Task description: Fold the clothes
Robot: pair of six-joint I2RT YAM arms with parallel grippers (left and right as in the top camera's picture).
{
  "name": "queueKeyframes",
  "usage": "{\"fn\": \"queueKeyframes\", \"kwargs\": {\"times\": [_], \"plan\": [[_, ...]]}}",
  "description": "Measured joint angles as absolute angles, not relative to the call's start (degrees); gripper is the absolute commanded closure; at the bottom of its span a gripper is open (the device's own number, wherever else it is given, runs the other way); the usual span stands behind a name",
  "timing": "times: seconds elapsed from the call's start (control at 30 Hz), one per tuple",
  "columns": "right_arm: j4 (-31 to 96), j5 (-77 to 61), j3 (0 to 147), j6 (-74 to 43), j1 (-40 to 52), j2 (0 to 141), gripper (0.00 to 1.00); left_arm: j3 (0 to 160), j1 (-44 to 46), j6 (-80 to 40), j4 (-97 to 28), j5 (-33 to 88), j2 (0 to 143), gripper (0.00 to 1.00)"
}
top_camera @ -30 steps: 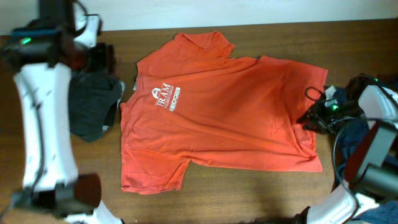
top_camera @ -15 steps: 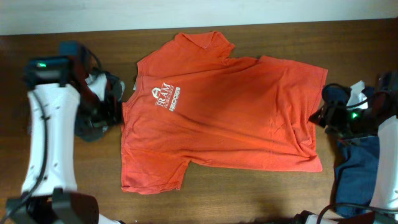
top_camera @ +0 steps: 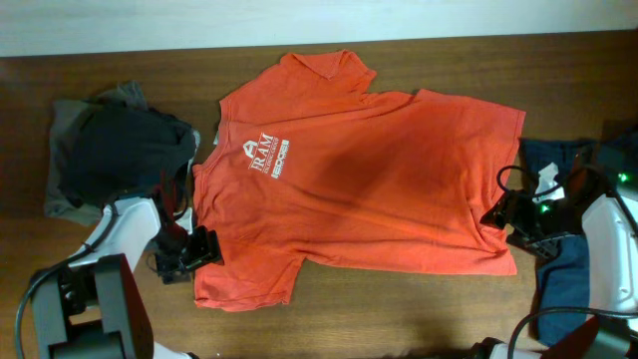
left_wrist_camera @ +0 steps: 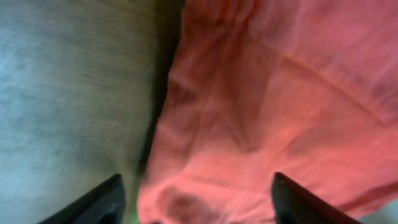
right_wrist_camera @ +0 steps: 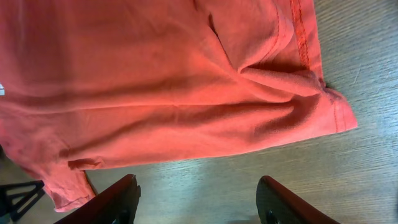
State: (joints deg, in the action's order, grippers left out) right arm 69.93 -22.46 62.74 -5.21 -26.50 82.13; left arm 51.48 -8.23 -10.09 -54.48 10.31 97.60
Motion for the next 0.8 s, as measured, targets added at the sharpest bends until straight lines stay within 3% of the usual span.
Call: {"fn": "queueKeyframes", "kwargs": {"times": [0.13, 0.2, 0.33, 0.67, 0.8], "plan": [[69.04, -22.28, 62.65, -5.37, -26.50, 82.13, 0.35, 50.22, -8.27, -11.11, -49.91, 10.52, 96.68, 0.65], [68.45, -22.28, 62.65, -5.41, -26.50, 82.13, 0.35, 50.13, -8.27, -11.62, -46.09, 11.38, 96.47, 0.85], [68.23, -21.10, 62.65, -5.85, -26.50, 82.13, 0.35, 49.95, -8.27, -11.53, -44.12, 15.70, 96.49, 0.97], [67.37, -13.19, 61.65, -10.61, -26.50, 84.12, 0.35, 49.93, -8.27, -11.62, -45.84, 18.92, 96.49, 0.99], [68.27, -12.99, 56.49, -10.92, -26.50, 87.07, 0.26, 50.54, -8.34, -11.62, -45.93, 19.00, 96.49, 0.99]]}}
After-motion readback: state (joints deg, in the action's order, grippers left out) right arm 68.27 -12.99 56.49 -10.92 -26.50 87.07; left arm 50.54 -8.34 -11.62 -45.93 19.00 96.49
